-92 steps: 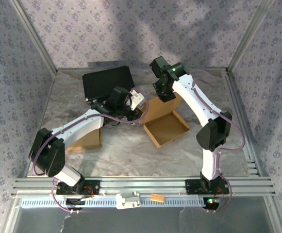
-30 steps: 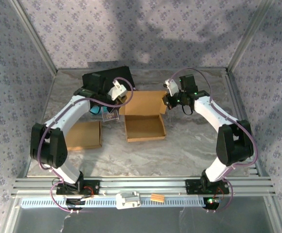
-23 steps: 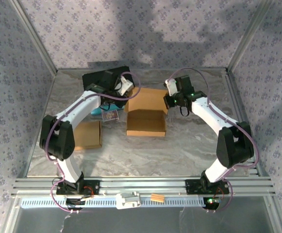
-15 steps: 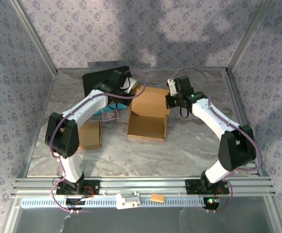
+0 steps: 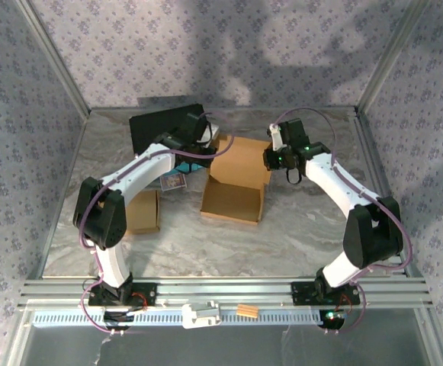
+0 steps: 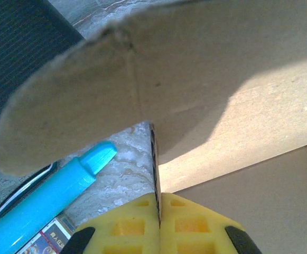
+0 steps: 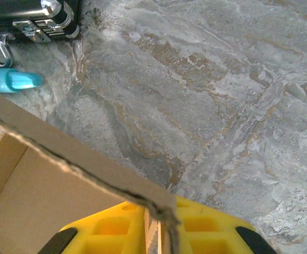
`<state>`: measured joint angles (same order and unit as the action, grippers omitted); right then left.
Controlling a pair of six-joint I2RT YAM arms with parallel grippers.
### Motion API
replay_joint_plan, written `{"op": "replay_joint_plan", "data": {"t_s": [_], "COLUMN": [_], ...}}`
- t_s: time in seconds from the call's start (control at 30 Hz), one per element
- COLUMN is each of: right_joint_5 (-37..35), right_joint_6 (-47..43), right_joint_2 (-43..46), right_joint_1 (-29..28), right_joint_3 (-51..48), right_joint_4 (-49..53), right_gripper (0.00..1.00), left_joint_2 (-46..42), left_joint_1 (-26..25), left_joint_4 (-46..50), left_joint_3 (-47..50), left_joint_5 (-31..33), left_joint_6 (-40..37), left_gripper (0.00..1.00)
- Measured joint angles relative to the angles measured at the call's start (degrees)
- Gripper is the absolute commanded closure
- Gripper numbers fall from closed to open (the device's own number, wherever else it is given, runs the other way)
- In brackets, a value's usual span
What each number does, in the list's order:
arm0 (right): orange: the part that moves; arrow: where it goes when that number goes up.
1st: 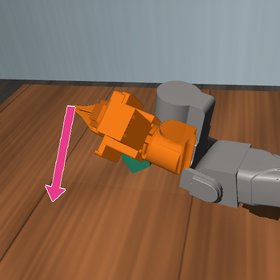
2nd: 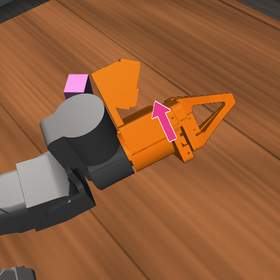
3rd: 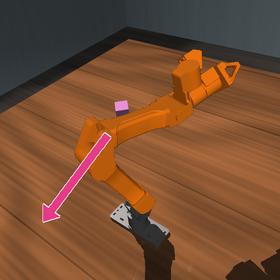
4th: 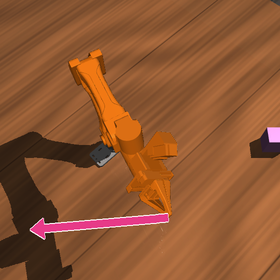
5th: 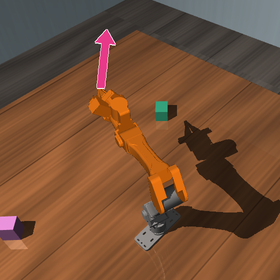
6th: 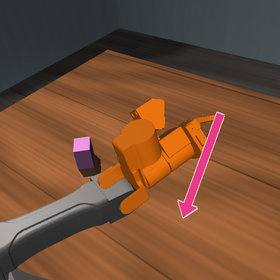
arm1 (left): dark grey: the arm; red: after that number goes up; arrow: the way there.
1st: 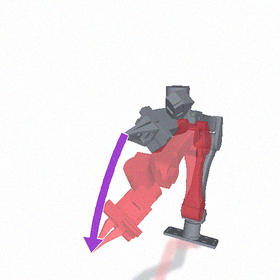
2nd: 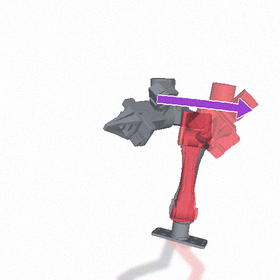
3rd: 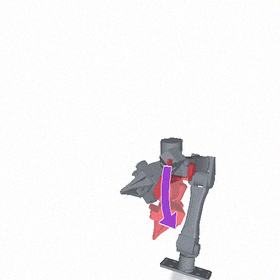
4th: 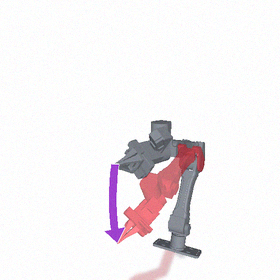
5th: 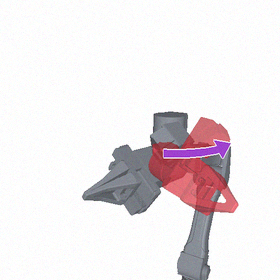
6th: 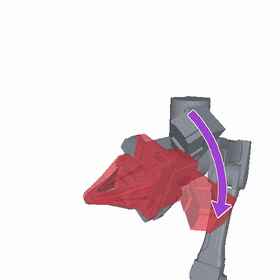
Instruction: Fold the paper box
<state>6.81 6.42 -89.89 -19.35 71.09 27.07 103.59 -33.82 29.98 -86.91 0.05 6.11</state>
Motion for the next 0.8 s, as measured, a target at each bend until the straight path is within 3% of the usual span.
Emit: {"op": "replay_joint_plan", "data": {"t_s": [0.47, 0.8], "right_joint_5": [0.1, 1.2], "right_joint_6": [0.0, -0.5], "right_joint_2": [1.2, 3.0], "right_joint_1": [1.5, 1.9], "right_joint_3": [-0.2, -0.7], "right_joint_4": [4.3, 4.7], "right_gripper": [0.75, 0.86], "left_joint_2": [0.7, 0.9], "left_joint_1": [-0.3, -0.5], "left_joint_4": [0.0, 0.2], "left_joint_3": [-0.3, -0.7], "left_joint_5": [-0.2, -0.4], "left_joint_6": [0.0, 0.0], "left_gripper": [1.00, 1.00]}}
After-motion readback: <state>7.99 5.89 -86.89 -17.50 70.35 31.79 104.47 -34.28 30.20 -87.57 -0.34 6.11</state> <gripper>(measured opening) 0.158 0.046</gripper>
